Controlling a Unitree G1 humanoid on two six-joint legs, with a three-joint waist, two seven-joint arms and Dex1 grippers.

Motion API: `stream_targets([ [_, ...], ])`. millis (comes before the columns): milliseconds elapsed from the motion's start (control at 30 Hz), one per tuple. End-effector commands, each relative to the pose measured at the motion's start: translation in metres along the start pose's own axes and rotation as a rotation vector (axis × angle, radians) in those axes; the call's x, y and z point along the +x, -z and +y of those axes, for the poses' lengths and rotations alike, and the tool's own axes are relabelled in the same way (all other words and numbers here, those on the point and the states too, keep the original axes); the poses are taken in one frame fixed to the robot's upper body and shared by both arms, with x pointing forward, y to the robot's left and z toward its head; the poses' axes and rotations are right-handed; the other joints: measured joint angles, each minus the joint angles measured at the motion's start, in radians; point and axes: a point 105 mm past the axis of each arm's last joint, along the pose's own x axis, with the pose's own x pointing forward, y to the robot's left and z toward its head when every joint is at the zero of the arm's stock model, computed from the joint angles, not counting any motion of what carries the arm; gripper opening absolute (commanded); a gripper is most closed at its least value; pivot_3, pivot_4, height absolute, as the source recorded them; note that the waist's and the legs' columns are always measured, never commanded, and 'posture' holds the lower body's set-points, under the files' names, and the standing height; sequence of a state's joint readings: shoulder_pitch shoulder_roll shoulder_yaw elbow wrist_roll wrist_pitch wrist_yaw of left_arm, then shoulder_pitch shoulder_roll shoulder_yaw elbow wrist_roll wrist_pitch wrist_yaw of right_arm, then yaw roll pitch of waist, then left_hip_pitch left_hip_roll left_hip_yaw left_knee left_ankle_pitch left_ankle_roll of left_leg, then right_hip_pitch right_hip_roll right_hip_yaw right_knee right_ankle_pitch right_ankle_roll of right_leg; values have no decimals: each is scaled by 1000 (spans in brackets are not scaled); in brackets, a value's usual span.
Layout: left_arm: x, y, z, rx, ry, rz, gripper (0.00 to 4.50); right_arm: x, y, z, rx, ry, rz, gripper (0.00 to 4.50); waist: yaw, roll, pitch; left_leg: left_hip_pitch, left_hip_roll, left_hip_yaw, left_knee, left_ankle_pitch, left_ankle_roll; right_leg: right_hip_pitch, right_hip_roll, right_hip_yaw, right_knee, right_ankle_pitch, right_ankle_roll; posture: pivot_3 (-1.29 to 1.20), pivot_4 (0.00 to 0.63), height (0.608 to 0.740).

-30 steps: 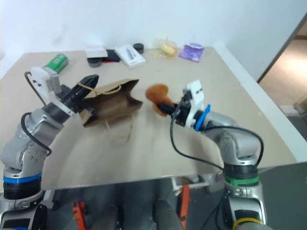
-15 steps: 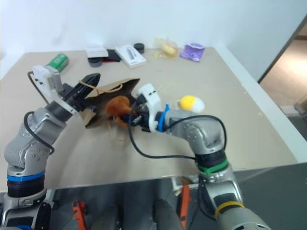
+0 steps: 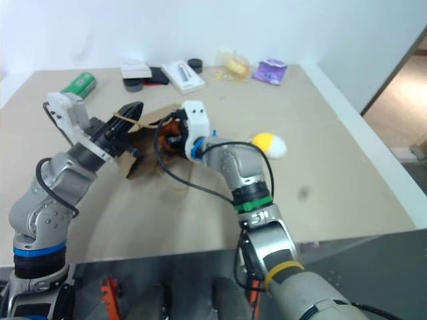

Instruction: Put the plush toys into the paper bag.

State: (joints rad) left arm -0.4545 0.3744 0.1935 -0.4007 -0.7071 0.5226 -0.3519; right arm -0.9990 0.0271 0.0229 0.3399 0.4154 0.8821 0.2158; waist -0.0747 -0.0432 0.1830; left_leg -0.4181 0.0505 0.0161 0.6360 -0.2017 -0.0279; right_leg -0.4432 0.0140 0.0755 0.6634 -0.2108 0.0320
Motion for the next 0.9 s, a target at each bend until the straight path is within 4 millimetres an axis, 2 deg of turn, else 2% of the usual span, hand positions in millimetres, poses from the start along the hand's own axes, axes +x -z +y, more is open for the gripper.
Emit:
stream_targets([
  [33,1,-14,-4,4,2,-51,0,-4,-23,8,-38,-12,-76,709,0,0,0,0,0,-1,0,0,0,0,0,-1,0,0,0,0,150,740],
  [133,3,-15,2,-38,-27,-63,0,-11,-27,15,-58,-59,-93,2045,0,0,0,-1,0,-3,0,0,0,0,0,-2,0,0,0,0,150,740],
  [267,6,-19,13,-115,-74,-83,0,-26,-30,26,-116,-149,-86,4129,2,0,0,-2,0,-5,1,0,0,0,0,-4,0,0,0,0,150,740],
  [300,7,-20,15,-128,-81,-86,0,-30,-31,28,-136,-165,-85,4449,3,0,0,-2,0,-5,1,0,0,0,0,-4,0,0,0,0,150,740],
  [433,11,-25,20,-142,-90,-95,0,-57,-39,37,-221,-264,-89,4449,3,0,0,-3,0,-6,1,0,0,0,0,-5,0,0,-1,0,150,740],
  [533,14,-30,24,-143,-95,-104,0,-81,-49,26,-257,-284,-127,4449,4,0,0,-3,-1,-7,1,0,0,0,0,-6,0,-1,-1,0,150,740],
  [600,16,-33,27,-145,-98,-109,0,-96,-55,7,-281,-249,-148,4449,6,0,0,-4,-1,-8,2,0,0,0,0,-6,0,-1,-1,0,150,740],
  [700,18,-35,29,-139,-93,-112,0,-110,-55,-78,-280,102,-116,4449,10,0,0,-4,-2,-8,2,0,0,1,-1,-6,0,-1,0,0,150,740],
  [800,19,-35,29,-134,-85,-109,0,-128,-36,-157,-334,448,-5,4449,12,0,0,-3,-3,-7,2,0,0,1,-2,-5,0,-1,0,0,150,740],
  [900,20,-33,28,-143,-77,-101,0,-137,-13,-194,-333,576,66,4449,16,0,0,-3,-3,-5,2,0,0,1,-2,-3,0,-1,0,0,150,740],
])
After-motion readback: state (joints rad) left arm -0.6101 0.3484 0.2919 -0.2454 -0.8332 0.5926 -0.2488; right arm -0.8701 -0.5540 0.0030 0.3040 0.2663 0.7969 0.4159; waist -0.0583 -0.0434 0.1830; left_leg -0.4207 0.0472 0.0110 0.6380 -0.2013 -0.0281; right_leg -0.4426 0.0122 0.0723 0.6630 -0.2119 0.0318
